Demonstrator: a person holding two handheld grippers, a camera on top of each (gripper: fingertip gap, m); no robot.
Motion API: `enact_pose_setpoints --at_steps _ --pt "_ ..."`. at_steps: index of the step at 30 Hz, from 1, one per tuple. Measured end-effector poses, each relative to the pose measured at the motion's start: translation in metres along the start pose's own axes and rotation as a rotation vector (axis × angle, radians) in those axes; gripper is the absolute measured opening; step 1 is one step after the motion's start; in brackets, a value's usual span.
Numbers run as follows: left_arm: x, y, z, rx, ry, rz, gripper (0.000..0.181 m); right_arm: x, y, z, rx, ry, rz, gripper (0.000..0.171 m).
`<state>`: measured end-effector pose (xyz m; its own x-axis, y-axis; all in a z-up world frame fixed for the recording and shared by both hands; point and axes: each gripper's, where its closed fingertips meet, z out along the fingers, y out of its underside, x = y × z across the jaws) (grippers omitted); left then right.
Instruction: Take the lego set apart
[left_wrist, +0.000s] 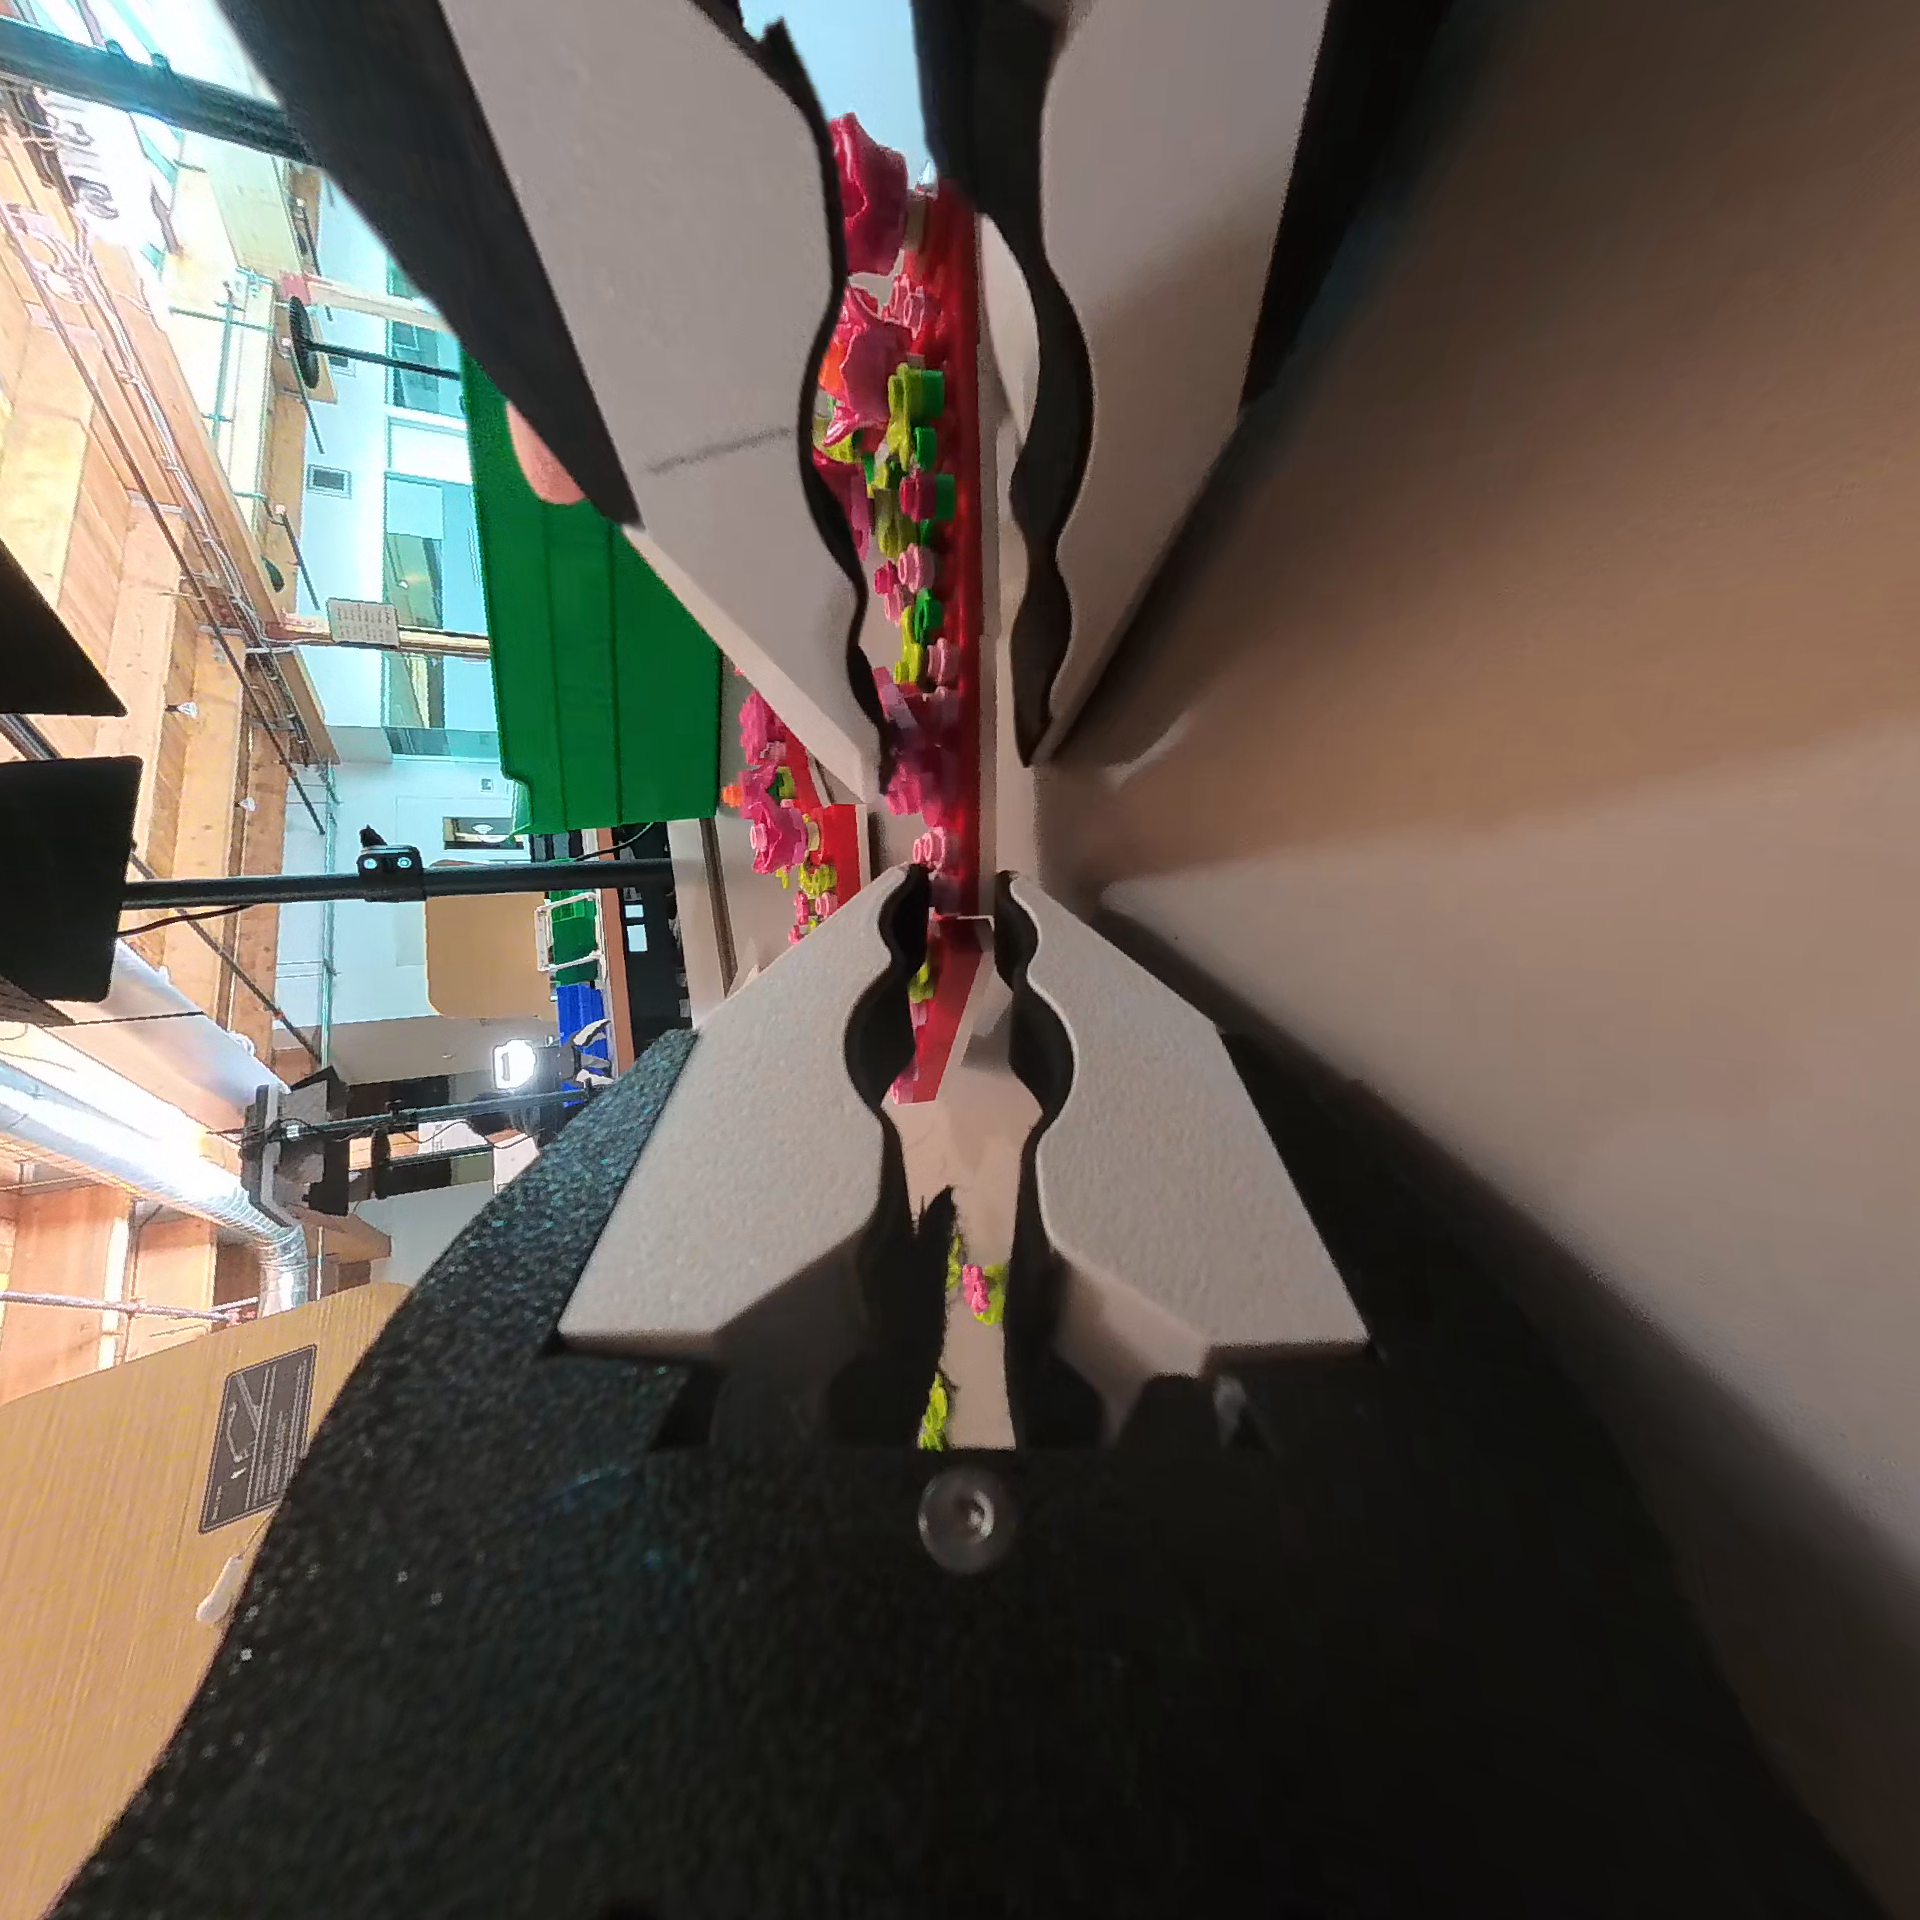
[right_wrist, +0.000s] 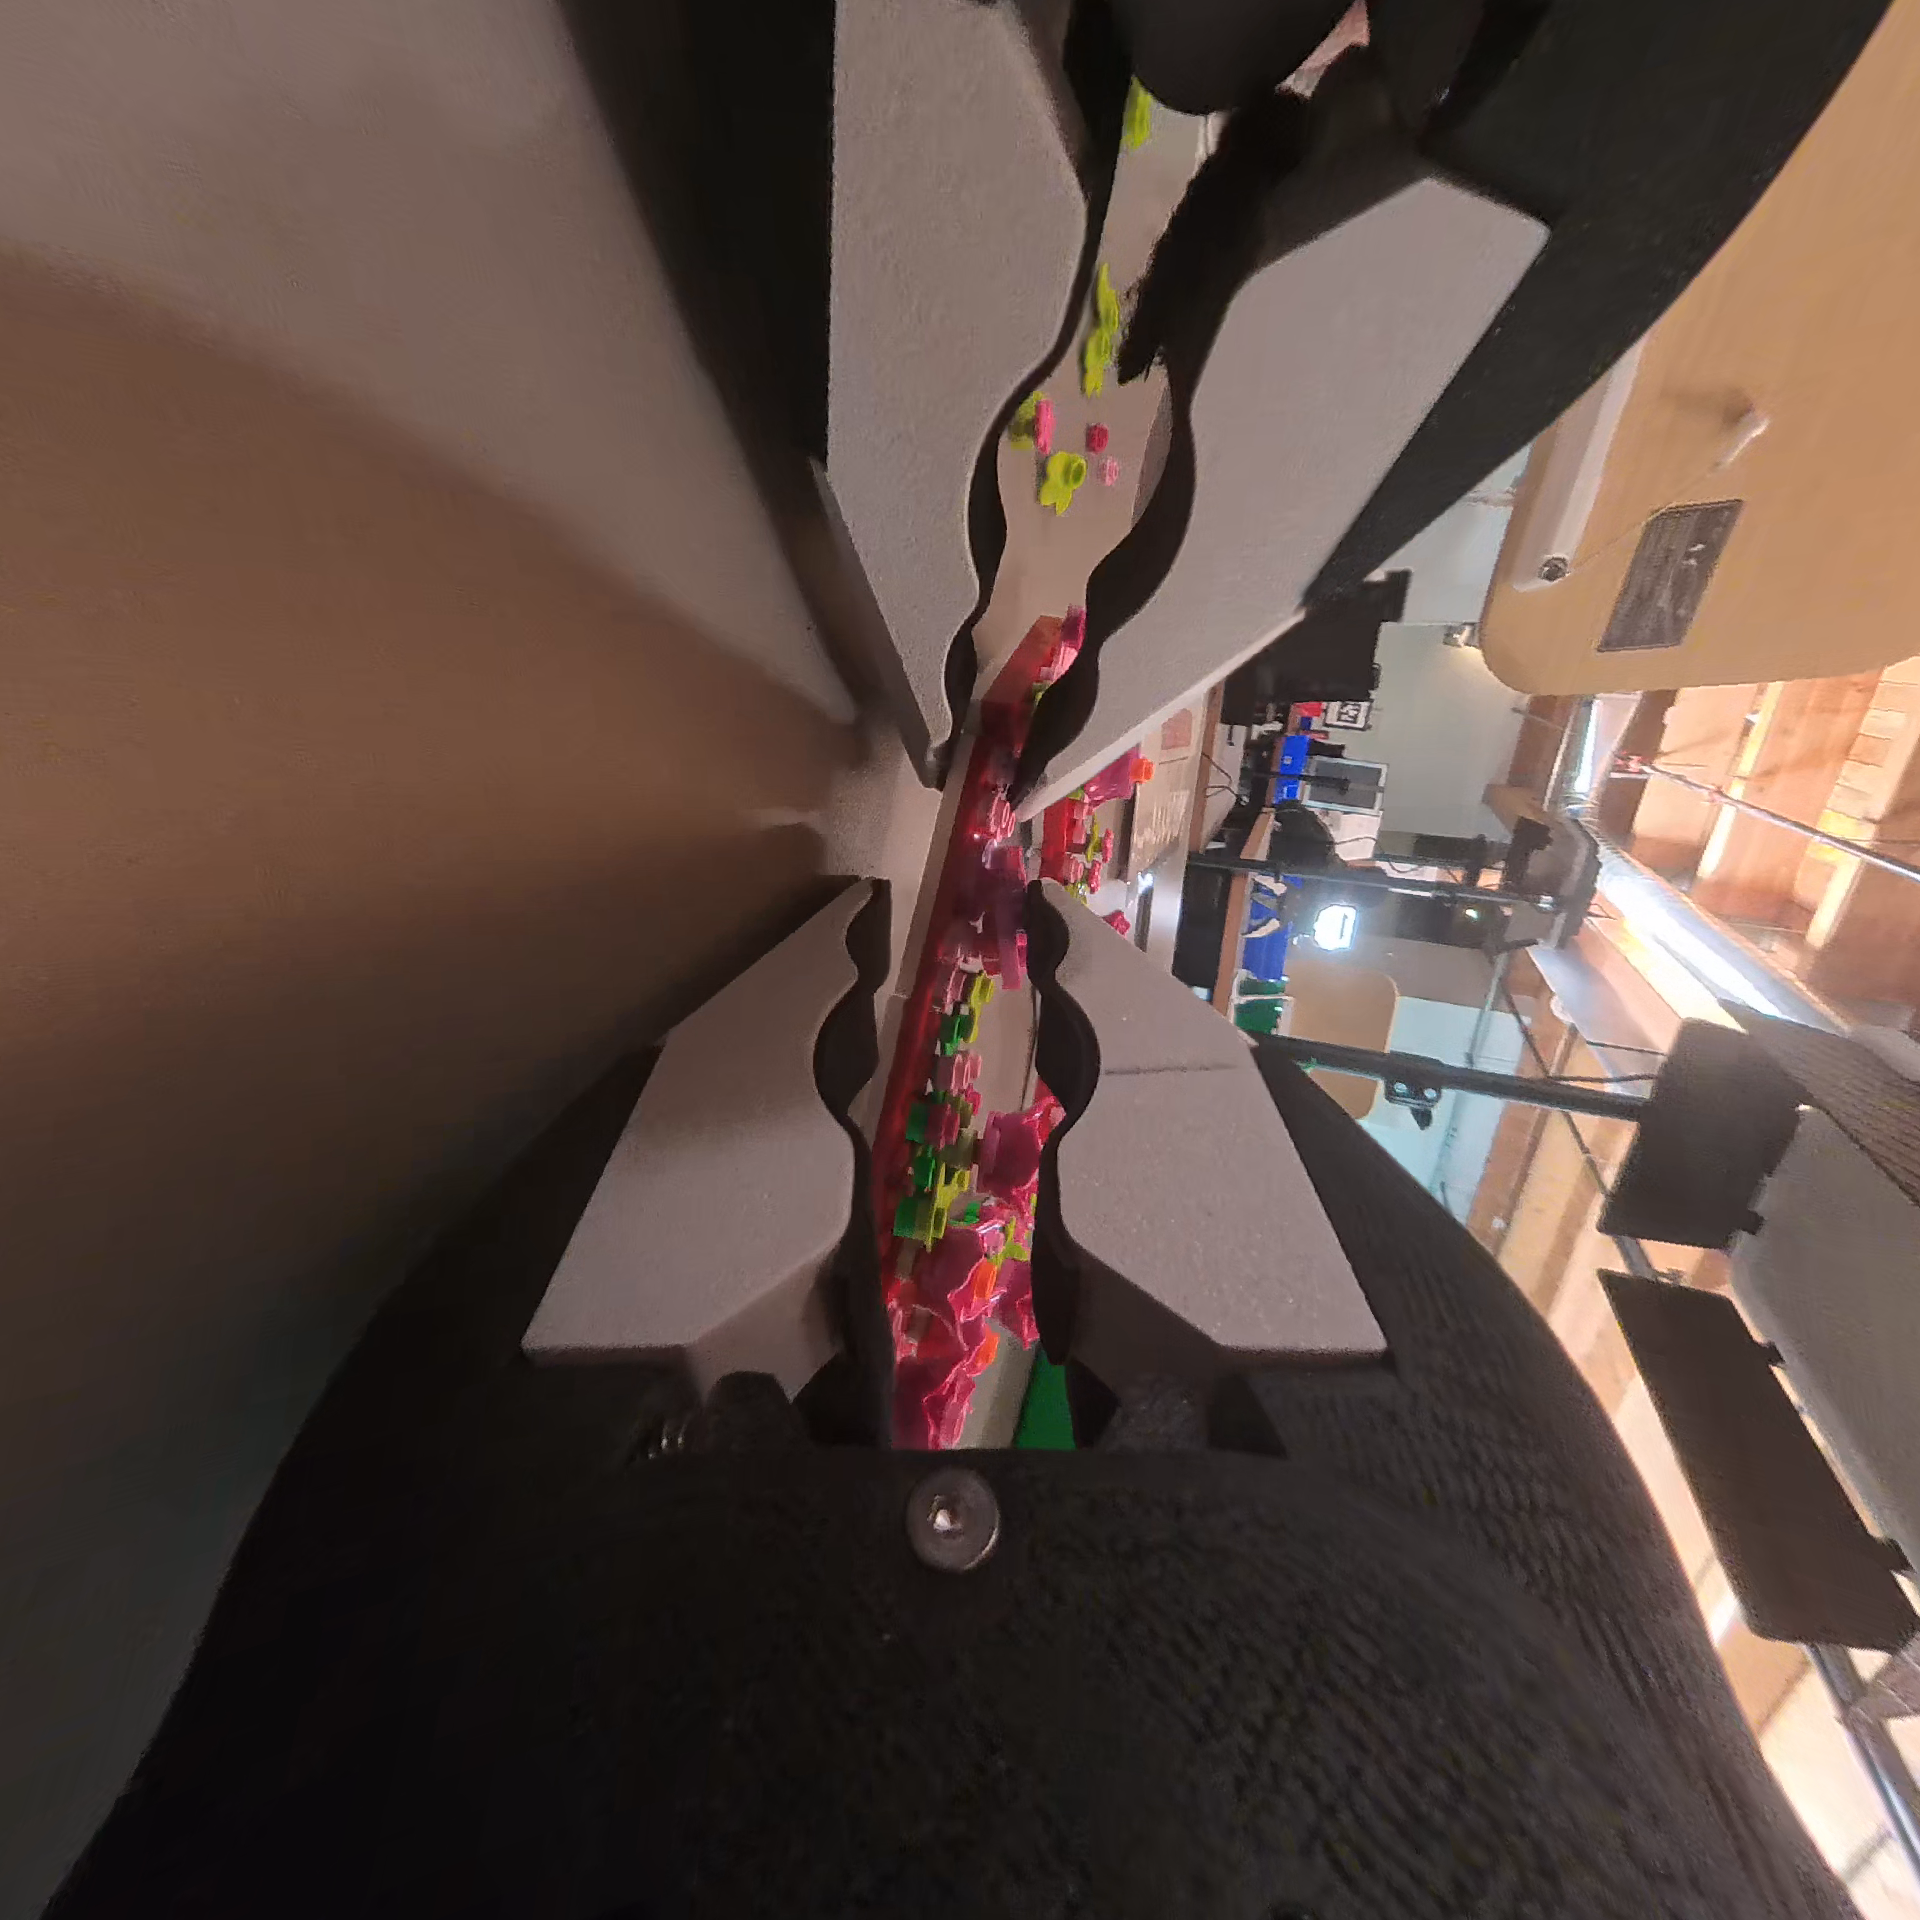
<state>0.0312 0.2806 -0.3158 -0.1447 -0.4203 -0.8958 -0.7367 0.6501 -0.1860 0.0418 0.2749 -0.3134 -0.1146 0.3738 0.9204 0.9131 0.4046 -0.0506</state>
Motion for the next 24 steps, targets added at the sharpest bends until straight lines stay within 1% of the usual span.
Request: enact_pose_setpoints --at_steps 10,24 --pt "0.0038 0.0011 0.0006 -0.008 0.016 0.014 0.009 0.0000 0.0005 0.0018 -0.028 0.055 -0.046 0.019" --pt "0.0045 0.0006 0.0007 -0.008 0.021 0.016 0.009 0.0001 0.0010 0.0015 -0.045 0.045 -0.101 0.019"
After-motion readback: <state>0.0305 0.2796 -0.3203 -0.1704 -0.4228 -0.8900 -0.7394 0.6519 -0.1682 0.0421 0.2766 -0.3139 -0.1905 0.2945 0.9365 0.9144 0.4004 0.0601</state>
